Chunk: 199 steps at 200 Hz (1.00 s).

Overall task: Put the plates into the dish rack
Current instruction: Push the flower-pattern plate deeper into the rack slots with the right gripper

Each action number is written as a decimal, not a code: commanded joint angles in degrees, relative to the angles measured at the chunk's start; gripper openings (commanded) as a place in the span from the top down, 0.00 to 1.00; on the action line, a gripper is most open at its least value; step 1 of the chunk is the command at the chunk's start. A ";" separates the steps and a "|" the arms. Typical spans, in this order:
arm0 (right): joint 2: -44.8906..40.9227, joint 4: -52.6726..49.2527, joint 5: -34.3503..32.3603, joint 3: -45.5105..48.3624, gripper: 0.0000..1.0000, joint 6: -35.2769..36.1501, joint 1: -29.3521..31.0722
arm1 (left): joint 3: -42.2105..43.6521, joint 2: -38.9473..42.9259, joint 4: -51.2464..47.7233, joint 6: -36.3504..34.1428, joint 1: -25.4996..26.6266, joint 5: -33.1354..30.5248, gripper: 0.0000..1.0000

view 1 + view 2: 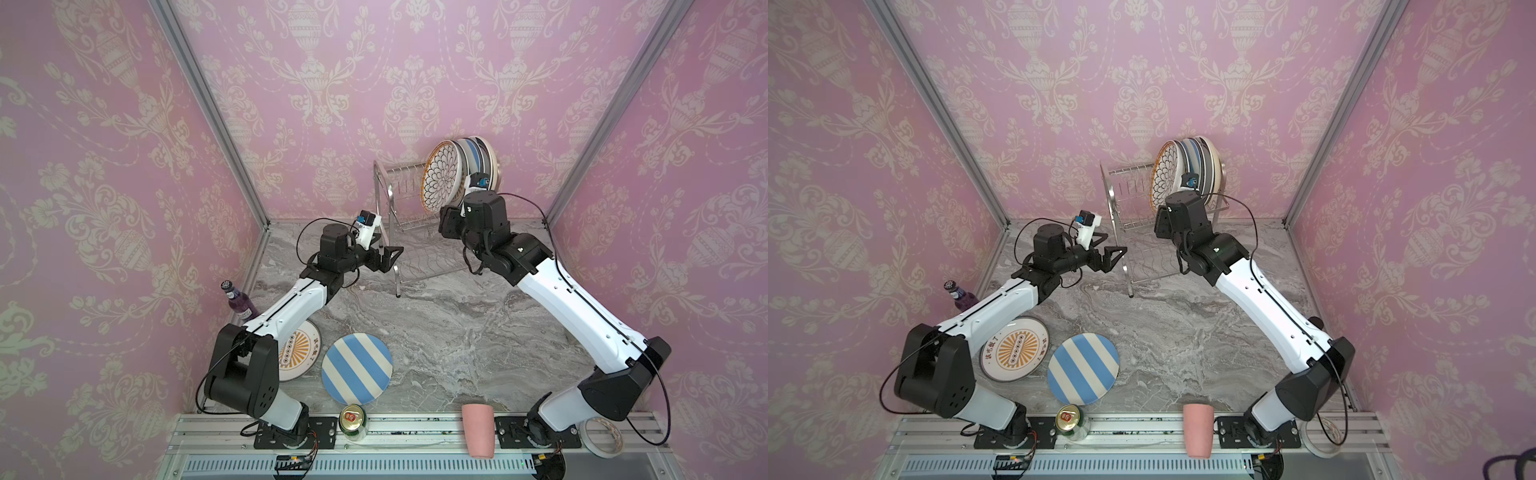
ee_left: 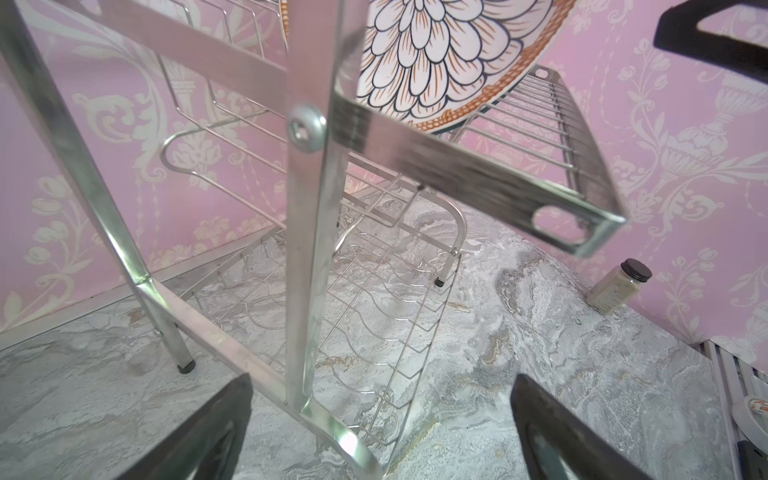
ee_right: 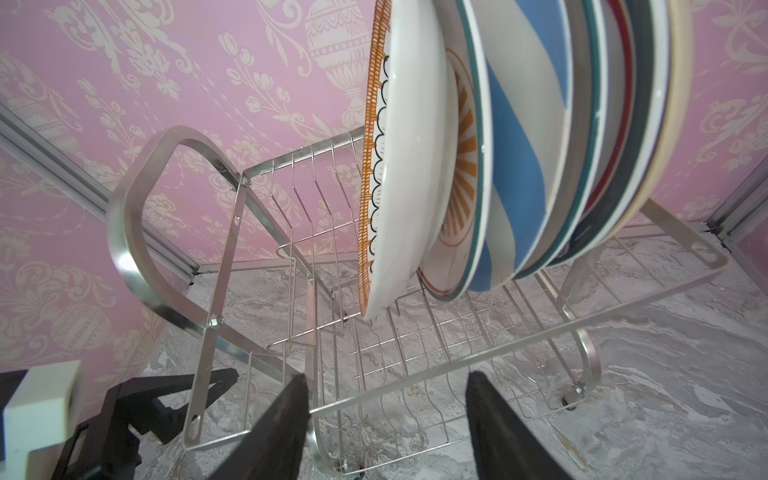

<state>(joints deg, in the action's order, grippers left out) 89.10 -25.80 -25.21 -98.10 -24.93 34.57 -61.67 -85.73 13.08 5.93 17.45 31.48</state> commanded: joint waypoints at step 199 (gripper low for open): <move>10.76 10.97 -14.74 -4.70 0.48 -2.76 -0.09 | 8.78 14.29 -4.83 5.40 -3.39 -0.90 0.03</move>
<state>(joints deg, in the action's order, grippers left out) 99.24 -18.33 -37.43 -104.07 -26.94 34.57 -53.49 -72.88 9.21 10.41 14.66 30.72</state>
